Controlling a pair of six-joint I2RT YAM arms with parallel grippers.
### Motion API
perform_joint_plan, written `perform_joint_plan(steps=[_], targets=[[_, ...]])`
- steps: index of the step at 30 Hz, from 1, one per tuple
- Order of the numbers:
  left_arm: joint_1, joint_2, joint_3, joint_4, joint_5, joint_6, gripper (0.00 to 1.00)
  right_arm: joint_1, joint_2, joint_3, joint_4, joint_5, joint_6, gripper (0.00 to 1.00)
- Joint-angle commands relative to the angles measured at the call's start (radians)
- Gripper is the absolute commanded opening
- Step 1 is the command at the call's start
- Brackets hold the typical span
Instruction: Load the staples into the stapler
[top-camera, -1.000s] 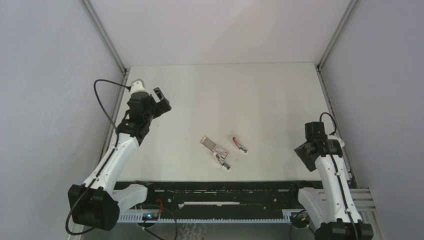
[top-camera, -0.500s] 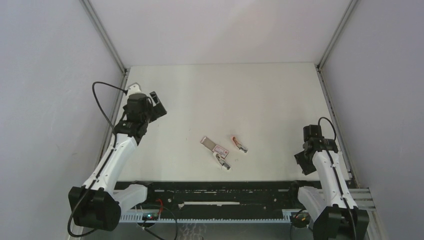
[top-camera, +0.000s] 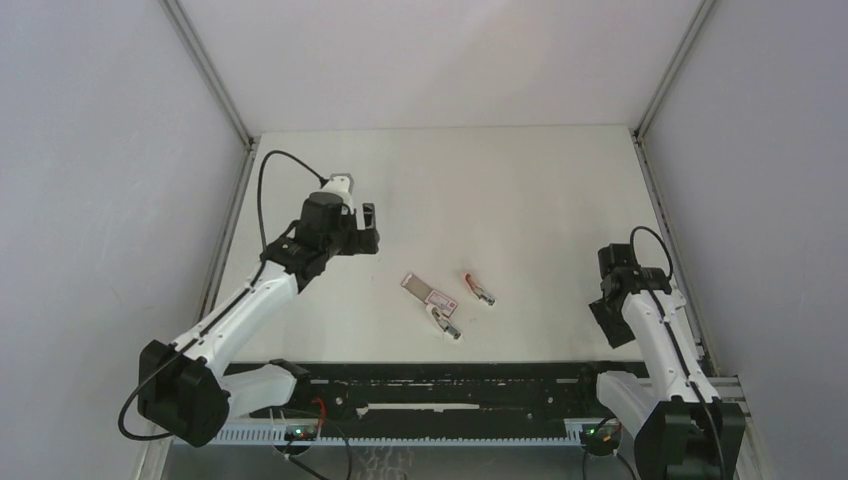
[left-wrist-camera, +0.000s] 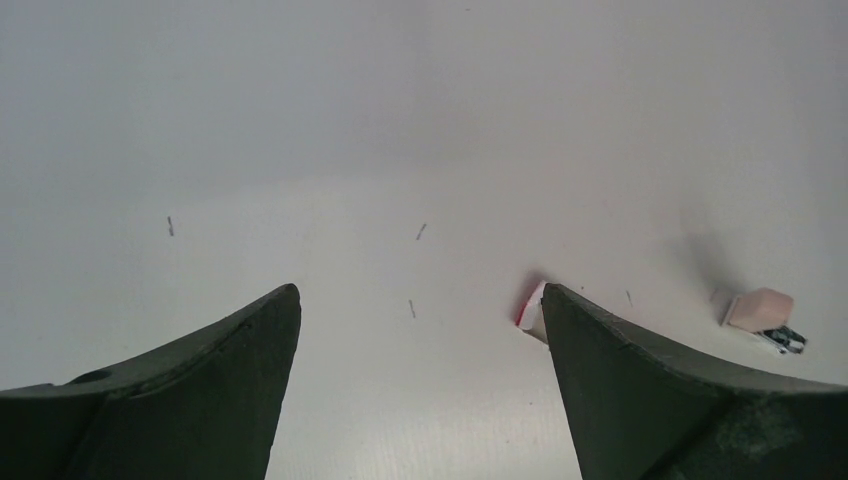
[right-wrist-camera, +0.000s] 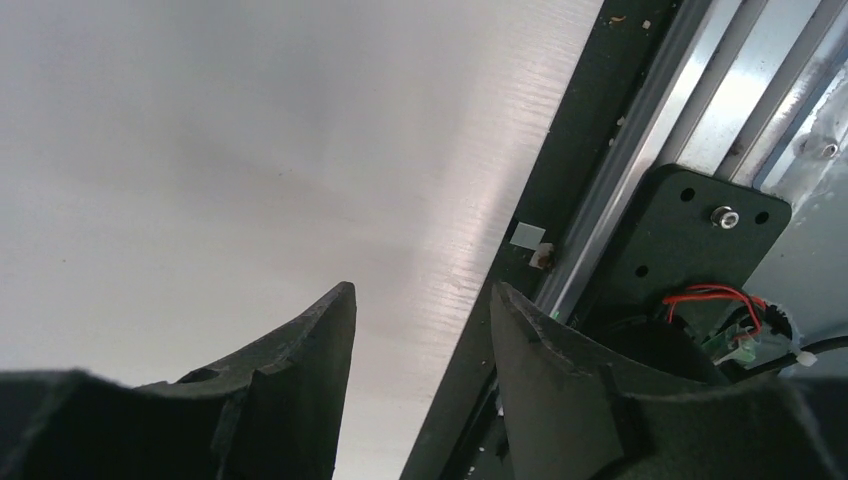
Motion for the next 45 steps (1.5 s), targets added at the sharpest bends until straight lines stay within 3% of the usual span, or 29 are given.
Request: perform_joint_plan(steps=[1, 9, 18, 22, 30, 39, 45], targets=[[-0.06, -0.073, 0.005, 0.031, 0.022, 0.043, 0.94, -0.003, -0.038, -0.003, -0.016, 0.039, 0.087, 0.52], [-0.202, -0.144, -0.01, 0.021, 0.074, -0.041, 0.91, -0.034, -0.145, -0.033, 0.109, -0.03, -0.1, 0.49], [-0.319, -0.191, -0.071, 0.064, 0.083, -0.148, 0.88, 0.037, -0.245, -0.014, 0.473, -0.33, -0.508, 0.46], [-0.359, -0.183, -0.084, 0.066, 0.05, -0.172, 0.88, 0.079, -0.208, 0.035, 0.525, -0.392, -0.632, 0.47], [-0.374, -0.148, -0.152, 0.172, 0.039, -0.134, 0.88, 0.129, -0.043, 0.06, 0.609, -0.542, -0.72, 0.47], [-0.558, 0.01, -0.148, 0.407, 0.107, -0.092, 0.82, 0.146, -0.045, 0.066, 0.622, -0.631, -0.742, 0.48], [-0.562, 0.094, -0.159, 0.509, 0.167, -0.128, 0.81, 0.219, -0.053, 0.072, 0.593, -0.681, -0.801, 0.47]])
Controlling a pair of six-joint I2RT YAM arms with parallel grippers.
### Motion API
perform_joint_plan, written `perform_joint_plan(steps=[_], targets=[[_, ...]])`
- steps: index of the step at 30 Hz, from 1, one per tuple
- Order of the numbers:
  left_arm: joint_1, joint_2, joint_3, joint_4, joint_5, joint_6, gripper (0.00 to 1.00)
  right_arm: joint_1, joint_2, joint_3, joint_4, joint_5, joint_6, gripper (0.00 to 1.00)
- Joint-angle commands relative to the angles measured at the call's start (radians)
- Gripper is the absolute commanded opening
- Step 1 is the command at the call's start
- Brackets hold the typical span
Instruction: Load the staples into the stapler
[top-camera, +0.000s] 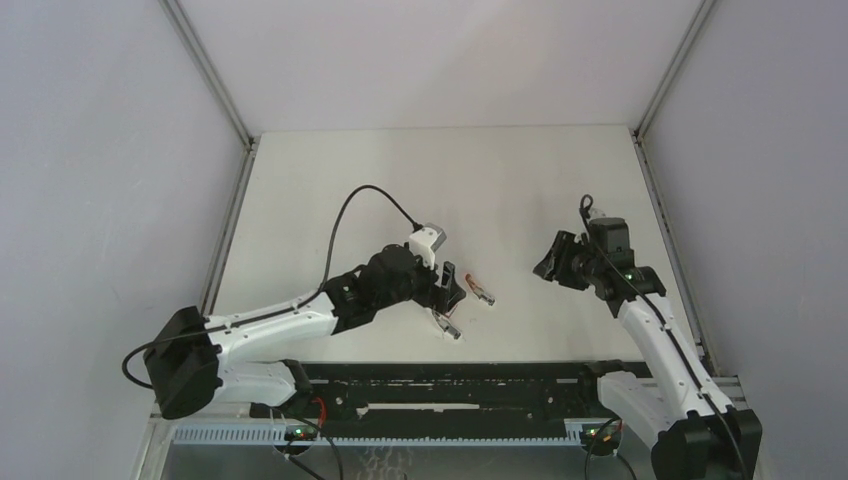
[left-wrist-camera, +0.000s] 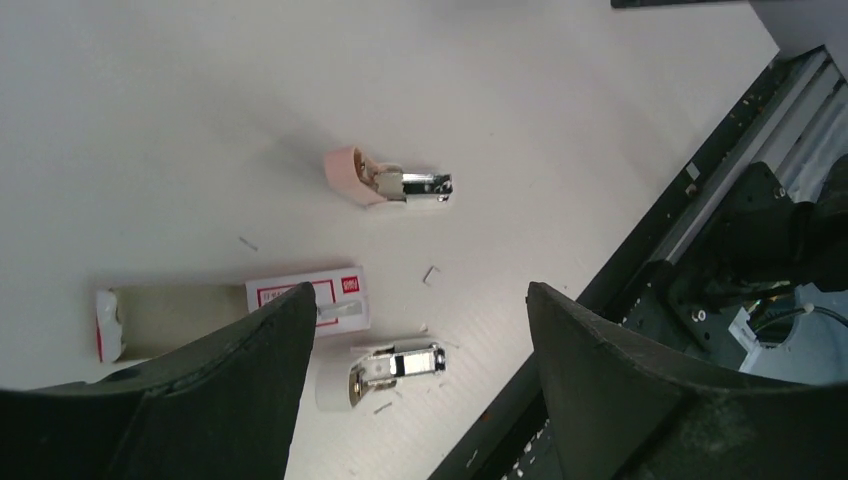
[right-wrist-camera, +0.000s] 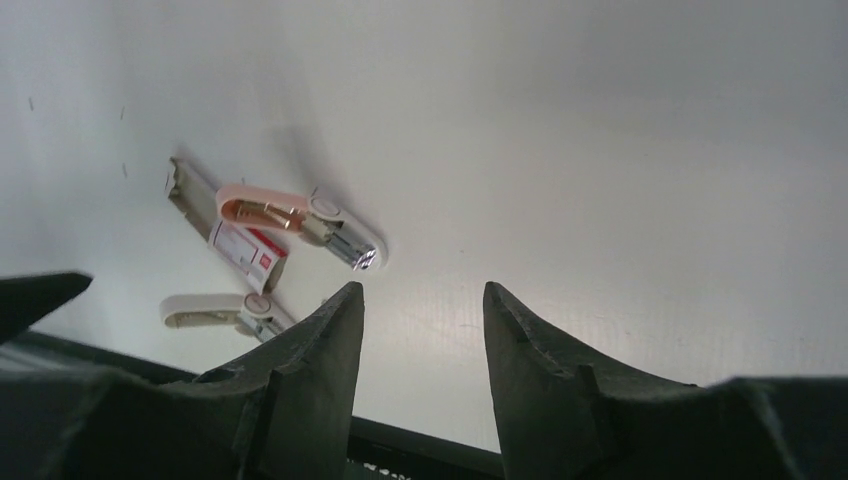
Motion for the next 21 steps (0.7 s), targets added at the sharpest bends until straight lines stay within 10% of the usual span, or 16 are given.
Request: perform_joint_plan(steps=[1, 21], targets=[[0.004, 0.049, -0.007, 0.142, 0.046, -0.015, 0.81, 0.088, -0.007, 0.038, 0.019, -0.038, -0.073, 0.46], [0.119, 0.003, -0.189, 0.316, 0.088, -0.106, 0.84, 0.474, 0.299, -0.054, 0.371, 0.123, -0.035, 0.47]])
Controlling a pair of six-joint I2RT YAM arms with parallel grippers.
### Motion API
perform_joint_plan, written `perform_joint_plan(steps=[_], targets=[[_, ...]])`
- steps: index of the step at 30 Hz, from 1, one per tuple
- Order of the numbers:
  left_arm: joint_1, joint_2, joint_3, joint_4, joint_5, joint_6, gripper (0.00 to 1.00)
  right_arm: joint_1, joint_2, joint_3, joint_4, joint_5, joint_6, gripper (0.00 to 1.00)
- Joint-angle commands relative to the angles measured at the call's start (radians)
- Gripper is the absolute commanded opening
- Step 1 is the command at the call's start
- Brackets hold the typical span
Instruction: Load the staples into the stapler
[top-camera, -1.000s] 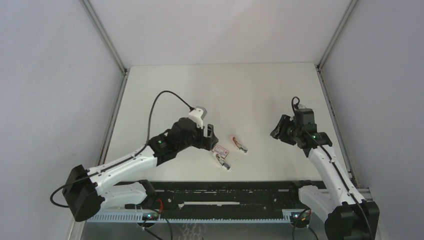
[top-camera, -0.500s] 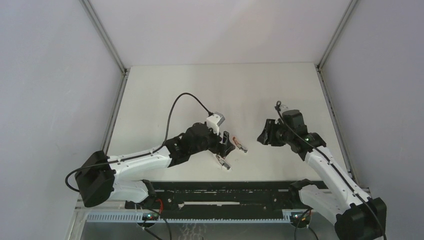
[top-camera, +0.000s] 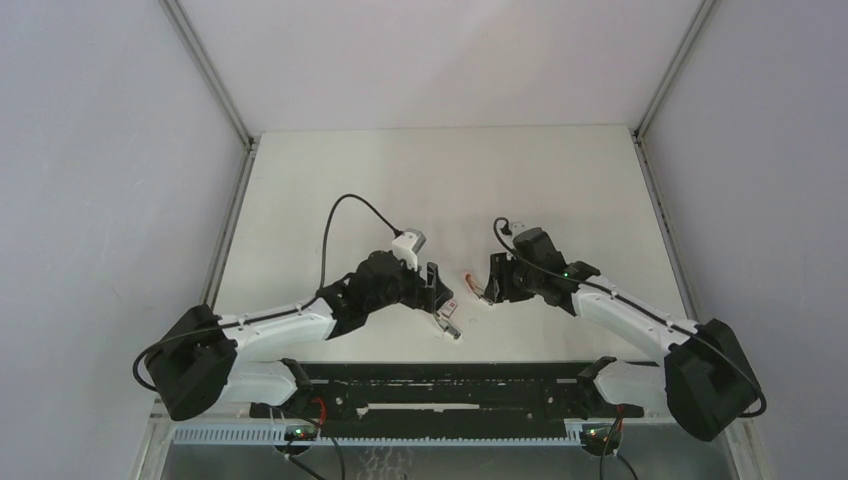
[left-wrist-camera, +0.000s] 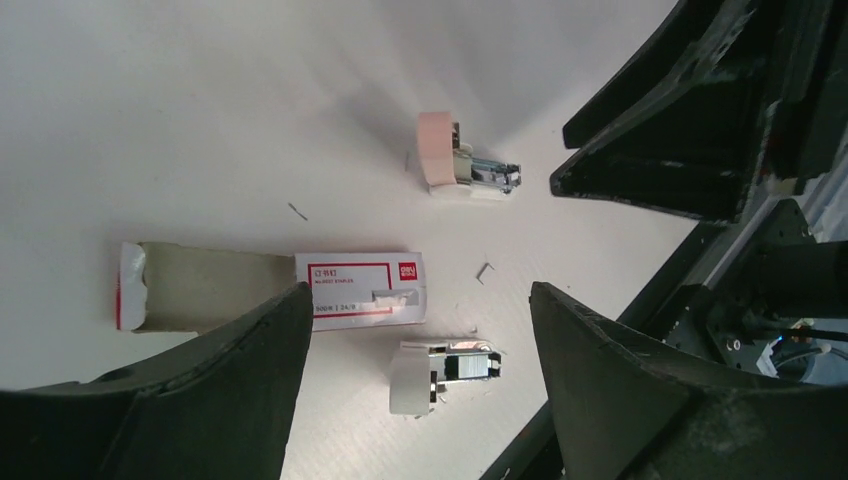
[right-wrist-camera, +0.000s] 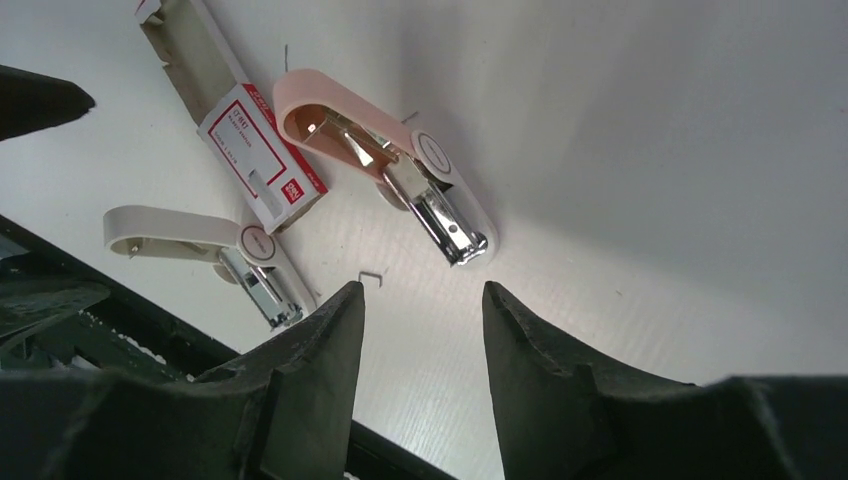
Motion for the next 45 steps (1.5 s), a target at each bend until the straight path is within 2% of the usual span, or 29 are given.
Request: perform_joint_plan(steps=[1, 21, 38, 45], targets=[[0.028, -0.033, -0.009, 0.097, 0.033, -0.026, 0.84, 0.024, 0.06, 0.001, 0.132, 0.049, -0.016, 0.47], [0.055, 0.207, 0.136, 0.193, 0.135, -0.031, 0.85, 0.07, 0.217, 0.001, 0.178, 0.126, -0.038, 0.44], [0.072, 0.285, 0.158, 0.244, 0.171, -0.041, 0.85, 0.043, 0.18, 0.001, 0.139, 0.216, -0.018, 0.44], [0.073, 0.292, 0.159, 0.253, 0.182, -0.053, 0.85, 0.025, 0.16, 0.001, 0.143, 0.189, -0.029, 0.44]])
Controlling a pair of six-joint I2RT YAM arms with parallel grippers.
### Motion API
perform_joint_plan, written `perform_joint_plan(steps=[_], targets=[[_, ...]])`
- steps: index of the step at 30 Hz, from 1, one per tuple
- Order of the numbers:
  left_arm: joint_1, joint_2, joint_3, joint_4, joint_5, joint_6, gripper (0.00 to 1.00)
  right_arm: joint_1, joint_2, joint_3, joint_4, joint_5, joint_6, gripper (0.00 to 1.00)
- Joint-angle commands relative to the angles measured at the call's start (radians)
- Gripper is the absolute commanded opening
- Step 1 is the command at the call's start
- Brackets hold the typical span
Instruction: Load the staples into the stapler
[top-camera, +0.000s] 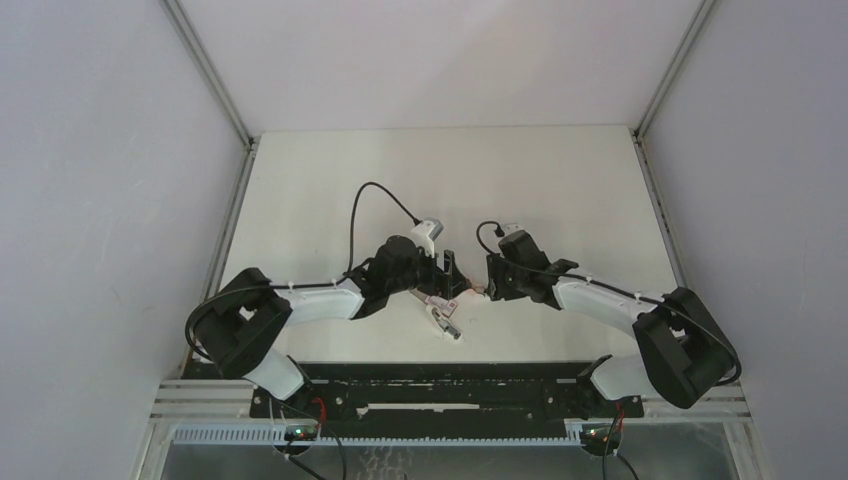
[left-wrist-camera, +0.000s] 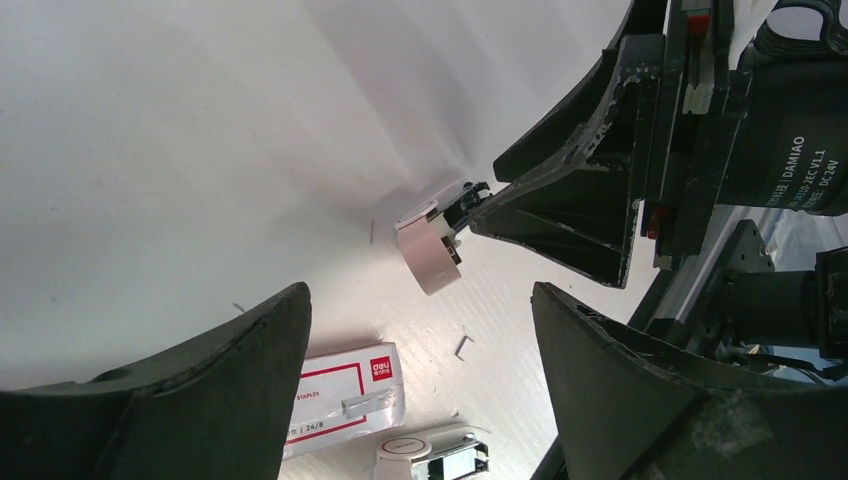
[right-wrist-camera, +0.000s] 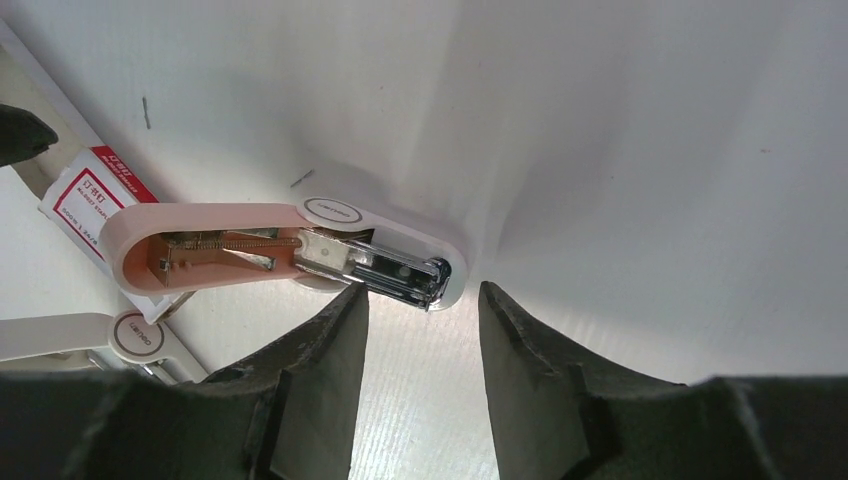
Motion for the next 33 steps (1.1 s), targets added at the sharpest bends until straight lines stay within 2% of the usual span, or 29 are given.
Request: perform_joint_plan(steps=[1, 11, 21, 33], targets=[[0.004, 0.01, 0.05, 0.056, 0.026, -0.025, 0.85, -0.009, -0.038, 0.001, 0.019, -0.009, -0.01, 0.44], [0.004, 0.025, 0.014, 0.111, 0.04, -0.071, 0.83, -0.04, -0.116, -0.015, 0.023, -0.077, 0.069, 0.43], [0.003, 0.039, 0.015, 0.111, 0.047, -0.077, 0.82, -0.055, -0.053, -0.045, 0.059, -0.061, 0.13, 0.33], [-0.009, 0.06, 0.028, 0.11, 0.058, -0.081, 0.81, -0.064, -0.041, -0.05, 0.076, -0.066, 0.147, 0.26]])
